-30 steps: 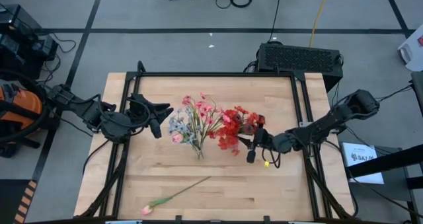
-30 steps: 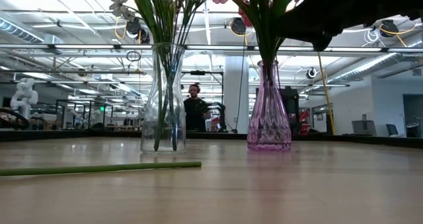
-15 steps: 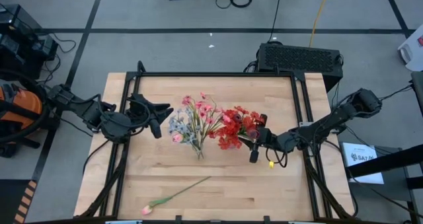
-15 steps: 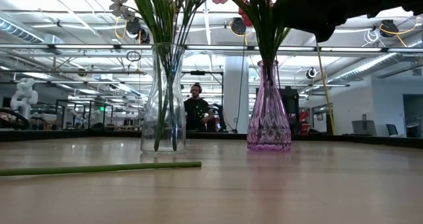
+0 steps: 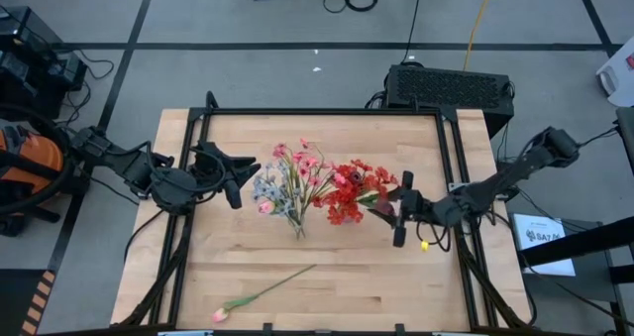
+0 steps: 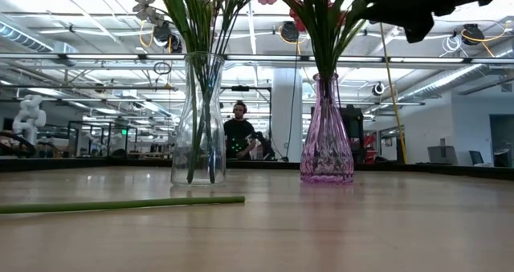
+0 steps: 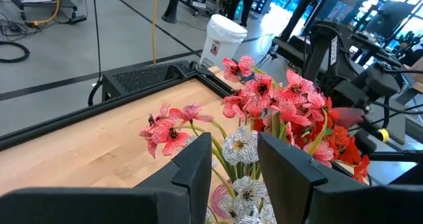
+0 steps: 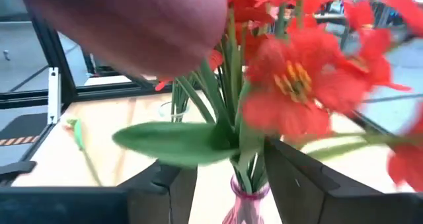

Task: Sort flowers into vase by color
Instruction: Put the dark red flower into the purple vase, then put the pink flower into the transparent vase

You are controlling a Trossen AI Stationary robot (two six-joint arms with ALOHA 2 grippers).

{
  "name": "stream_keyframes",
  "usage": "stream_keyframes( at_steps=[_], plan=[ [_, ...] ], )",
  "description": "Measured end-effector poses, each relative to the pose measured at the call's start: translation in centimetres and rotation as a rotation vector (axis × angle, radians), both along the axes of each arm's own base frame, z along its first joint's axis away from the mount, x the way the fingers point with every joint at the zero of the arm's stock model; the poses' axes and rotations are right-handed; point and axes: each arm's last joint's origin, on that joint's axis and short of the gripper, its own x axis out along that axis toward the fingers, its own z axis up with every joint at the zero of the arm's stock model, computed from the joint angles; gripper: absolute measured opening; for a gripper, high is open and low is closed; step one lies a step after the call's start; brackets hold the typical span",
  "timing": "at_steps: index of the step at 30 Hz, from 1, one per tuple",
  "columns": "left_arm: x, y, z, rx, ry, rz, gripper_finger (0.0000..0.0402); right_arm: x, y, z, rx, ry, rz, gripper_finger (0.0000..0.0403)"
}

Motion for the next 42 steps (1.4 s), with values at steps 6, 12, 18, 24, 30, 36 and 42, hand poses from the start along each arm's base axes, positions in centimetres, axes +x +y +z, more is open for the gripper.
stream_keyframes(
  at_steps=[6, 12, 18, 24, 30, 36, 42],
  plan=[
    [0.0, 0.0, 0.0, -0.022, -0.011, 0.006, 0.0129, -2.0, -0.5, 1.0, 0.092, -0.013, 0.016, 0.0162],
    [0.0, -0.1, 0.0, -0.032, -0.007, -0.017, 0.0129, -4.1, -0.7, 1.0, 0.210, 0.047, 0.057, 0.0150],
    [0.0, -0.1, 0.0, -0.039, -0.002, -0.037, 0.0129, -5.8, -1.2, -0.3, 0.408, 0.222, 0.118, 0.0130],
    [0.8, -1.6, 0.5, -0.029, -0.001, -0.131, 0.0129, -6.8, -1.7, -1.9, 0.472, 0.408, 0.051, 0.0106],
    [2.5, -4.8, 1.8, -0.012, 0.009, -0.220, 0.0123, -7.1, -1.9, -2.3, 0.489, 0.439, 0.013, 0.0087],
    [3.5, -8.8, 2.8, -0.066, 0.068, -0.330, 0.0081, -7.1, -1.9, -2.3, 0.465, 0.445, 0.021, 0.0082],
    [3.9, -12.6, 1.6, -0.211, 0.177, -0.376, 0.0035, -7.1, -1.9, -2.3, 0.424, 0.451, 0.034, 0.0082]
  ],
)
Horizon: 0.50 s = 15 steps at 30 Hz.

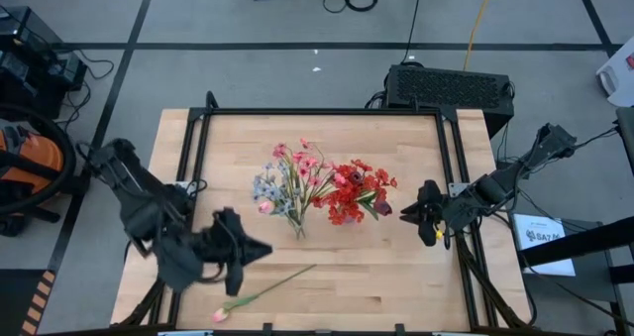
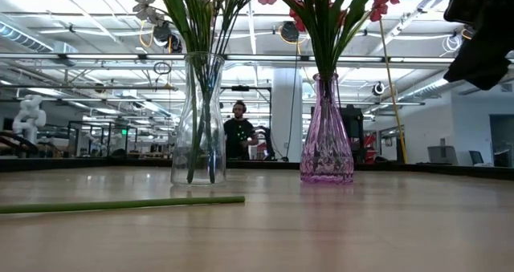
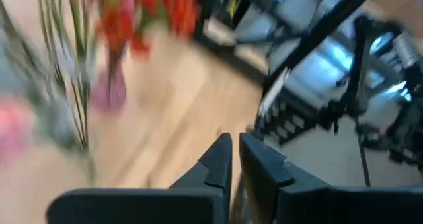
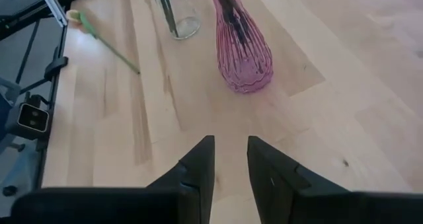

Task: Sort flowers into vase by color
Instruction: Put the pink flower into the transparent vase

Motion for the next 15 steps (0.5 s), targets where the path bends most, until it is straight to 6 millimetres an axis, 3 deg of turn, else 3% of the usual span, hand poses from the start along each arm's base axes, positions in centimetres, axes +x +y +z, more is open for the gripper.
stream_keyframes(
  at_steps=[8, 15],
  plan=[
    [1.2, -3.2, -7.1, -0.237, 0.478, 0.151, 0.0010, 0.0, -0.1, 0.0, -0.045, 0.000, 0.025, 0.0082],
    [3.0, -6.2, -13.0, -0.300, 0.841, 0.143, 0.0020, 0.0, 0.0, 0.0, -0.075, -0.002, 0.052, 0.0082]
  ],
)
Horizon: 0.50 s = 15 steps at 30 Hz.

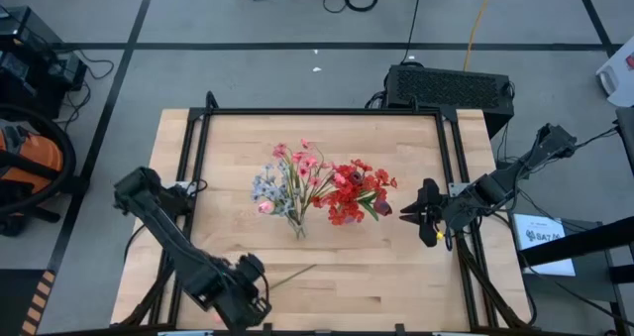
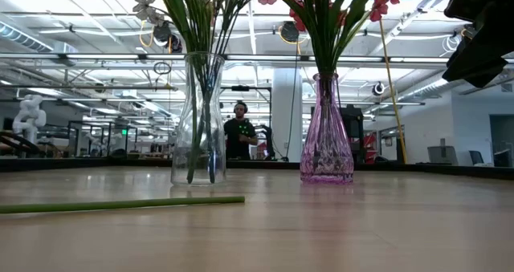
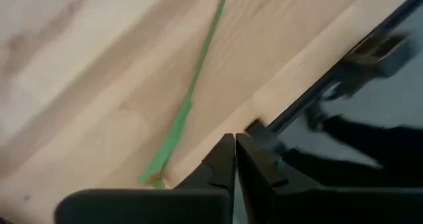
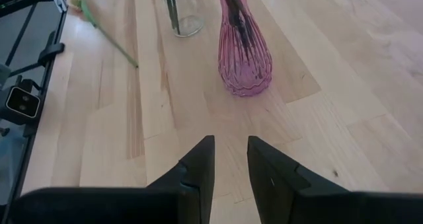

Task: Sort flowers into vase by color
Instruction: Put the pink flower into the transparent vase

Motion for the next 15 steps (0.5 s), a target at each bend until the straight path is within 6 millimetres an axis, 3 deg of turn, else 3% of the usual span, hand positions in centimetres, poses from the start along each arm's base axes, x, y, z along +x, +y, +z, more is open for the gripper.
stream_keyframes(
  at_steps=[9, 15],
  plan=[
    [1.1, -1.5, -4.2, 0.024, 0.144, -0.029, 0.0123, 0.0, 0.0, 0.0, 0.006, 0.002, 0.006, 0.0082],
    [0.5, -1.8, -7.0, -0.034, 0.337, -0.081, 0.0180, 0.0, 0.2, 0.0, 0.046, 0.029, 0.058, 0.0082]
  ],
)
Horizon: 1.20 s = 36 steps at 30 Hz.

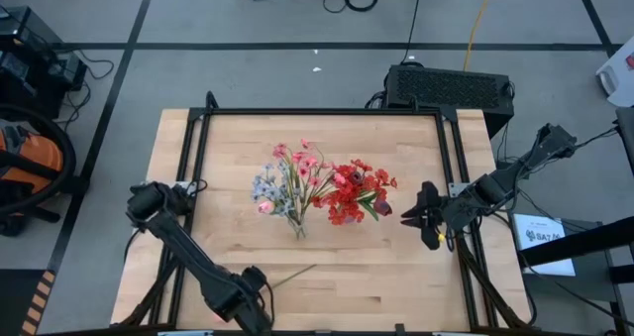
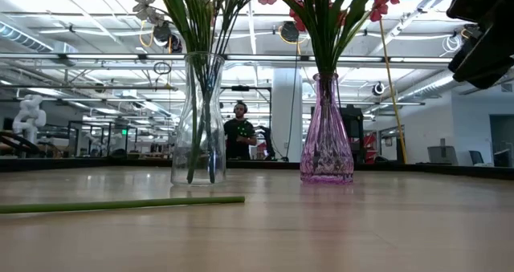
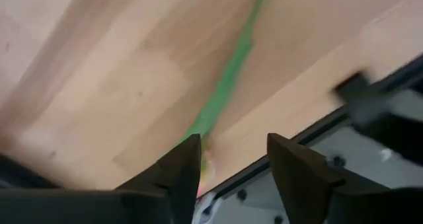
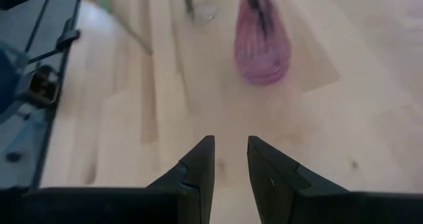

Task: Sort flowers into vase by color
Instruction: Put the pink flower into the transparent vase

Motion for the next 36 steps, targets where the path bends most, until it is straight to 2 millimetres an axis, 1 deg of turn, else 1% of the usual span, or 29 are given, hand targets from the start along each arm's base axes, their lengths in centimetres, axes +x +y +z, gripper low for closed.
stream_keyframes(
  at_steps=[2, 8, 12, 17, 19, 22, 26, 27, 29, 31, 33, 36],
  plan=[
    [-0.2, -0.3, -0.7, -0.003, 0.037, -0.011, 0.0188, 0.0, 0.1, 0.0, 0.019, 0.012, 0.022, 0.0082],
    [-0.4, -1.5, -2.4, -0.018, 0.036, -0.140, 0.0192, 0.6, 0.8, 0.0, 0.087, 0.007, 0.071, 0.0082],
    [-1.0, -1.8, -3.5, 0.027, 0.090, -0.198, 0.0192, 1.5, 1.4, 0.1, 0.126, -0.022, 0.069, 0.0082],
    [-1.7, -2.3, -4.9, 0.052, 0.139, -0.301, 0.0192, 3.1, 2.5, 0.3, 0.168, -0.108, 0.094, 0.0081],
    [-1.9, -2.5, -5.4, 0.058, 0.152, -0.334, 0.0192, 3.9, 3.3, 0.4, 0.185, -0.143, 0.156, 0.0076],
    [-2.2, -2.8, -6.3, 0.074, 0.170, -0.375, 0.0192, 5.0, 5.0, 0.4, 0.180, -0.148, 0.228, 0.0055],
    [-2.6, -3.1, -7.1, 0.089, 0.181, -0.408, 0.0192, 7.0, 8.2, 1.6, 0.085, -0.050, 0.293, 0.0011],
    [-2.8, -3.1, -7.3, 0.093, 0.180, -0.412, 0.0191, 7.6, 9.0, 1.8, 0.048, -0.011, 0.296, 0.0006],
    [-2.9, -3.1, -7.7, 0.094, 0.177, -0.428, 0.0182, 8.6, 10.4, 2.4, -0.022, 0.064, 0.278, 0.0007],
    [-3.0, -3.0, -7.8, 0.098, 0.171, -0.458, 0.0162, 9.8, 11.6, 3.0, -0.053, 0.128, 0.253, 0.0007],
    [-3.0, -3.1, -7.9, 0.100, 0.153, -0.495, 0.0132, 10.9, 12.6, 3.2, -0.062, 0.182, 0.230, 0.0003],
    [-2.8, -3.1, -8.0, 0.101, 0.126, -0.548, 0.0070, 12.6, 14.1, 3.5, -0.043, 0.208, 0.200, 0.0001]
  ],
)
